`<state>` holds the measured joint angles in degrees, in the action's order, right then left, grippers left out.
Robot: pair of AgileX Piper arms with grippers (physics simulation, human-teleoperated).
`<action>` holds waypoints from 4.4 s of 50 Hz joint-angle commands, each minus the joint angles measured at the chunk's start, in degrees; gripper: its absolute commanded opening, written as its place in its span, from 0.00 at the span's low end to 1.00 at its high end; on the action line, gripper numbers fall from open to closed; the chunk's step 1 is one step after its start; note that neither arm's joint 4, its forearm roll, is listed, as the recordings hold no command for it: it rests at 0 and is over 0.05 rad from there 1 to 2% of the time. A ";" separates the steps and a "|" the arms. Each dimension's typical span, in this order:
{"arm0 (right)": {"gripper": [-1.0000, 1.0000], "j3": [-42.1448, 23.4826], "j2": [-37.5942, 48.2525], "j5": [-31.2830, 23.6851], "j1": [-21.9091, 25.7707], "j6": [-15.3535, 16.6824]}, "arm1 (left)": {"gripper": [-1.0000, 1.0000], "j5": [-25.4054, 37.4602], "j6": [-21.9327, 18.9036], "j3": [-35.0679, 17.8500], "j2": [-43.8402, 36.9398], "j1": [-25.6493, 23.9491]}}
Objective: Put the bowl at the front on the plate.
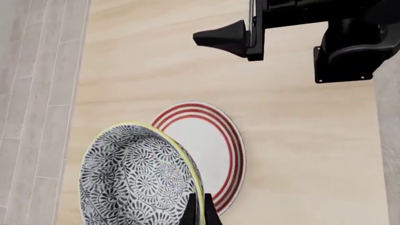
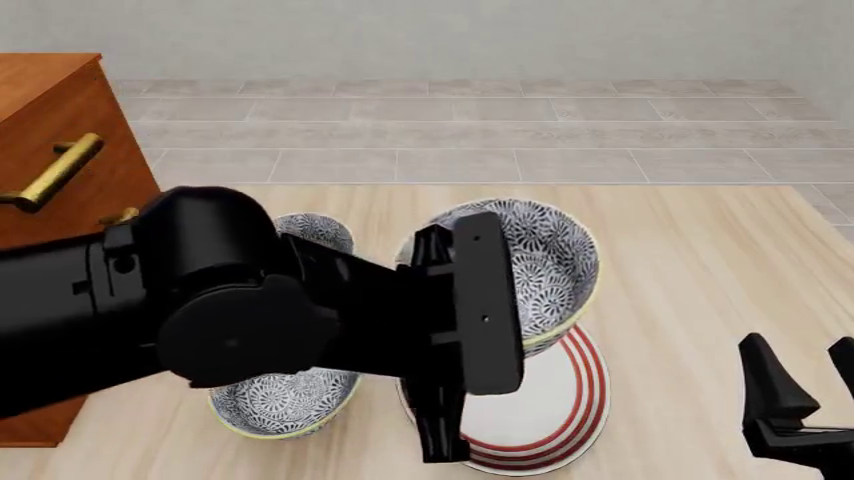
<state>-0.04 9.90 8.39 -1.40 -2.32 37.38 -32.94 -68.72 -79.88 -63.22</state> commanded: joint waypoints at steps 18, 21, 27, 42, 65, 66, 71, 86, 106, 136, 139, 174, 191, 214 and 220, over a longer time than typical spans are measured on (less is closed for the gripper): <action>1.00 -0.01 0.69 0.62 0.55 -0.07 | 0.00 -7.38 1.75 -0.69 -8.00 0.92; 1.00 0.01 0.46 0.45 0.49 -0.06 | 0.00 -8.25 1.53 -0.90 -9.02 1.77; 1.00 0.00 -0.41 -0.31 0.29 -0.12 | 0.00 -9.19 1.85 -1.60 -10.33 2.55; 1.00 0.03 -0.82 -0.50 -0.04 -0.30 | 0.00 -11.72 2.33 -2.24 -14.38 5.36; 1.00 0.04 -1.11 -0.64 -0.56 -0.75 | 0.00 -14.14 0.86 -1.96 -19.44 9.00; 1.00 0.04 -1.05 -0.59 -0.58 -0.77 | 0.00 -13.94 1.06 -2.12 -19.40 8.87; 1.00 -0.01 -1.14 -0.70 -0.63 -0.80 | 0.00 -14.16 0.81 -2.37 -20.11 9.14; 1.00 -0.01 -0.70 -0.28 -0.75 -0.93 | 0.00 -14.35 1.89 -1.31 -21.79 8.86; 1.00 -0.01 0.10 0.37 0.10 -0.17 | 0.00 -10.23 6.24 -2.36 -18.23 5.59; 1.00 0.04 0.10 0.37 0.05 -0.33 | 0.00 -7.01 11.60 -3.51 -19.51 3.77; 1.00 0.04 0.00 0.25 0.02 -0.35 | 0.00 -6.86 12.00 -3.14 -19.41 3.19; 1.00 -0.01 -0.77 -0.25 -0.78 -0.70 | 0.00 -9.76 11.86 0.20 -22.12 2.61; 1.00 0.00 -0.68 -0.07 -1.13 -0.99 | 0.00 -10.84 11.61 1.01 -23.34 2.60; 1.00 0.00 -1.28 -0.66 -1.15 -0.83 | 0.00 -10.46 11.01 0.71 -23.12 3.12; 1.00 0.01 -1.15 -0.54 -1.11 -0.75 | 0.00 -10.14 10.24 0.52 -23.73 3.89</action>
<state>-0.05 8.91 8.01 -2.53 -3.17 27.00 -21.99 -67.93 -103.10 -60.39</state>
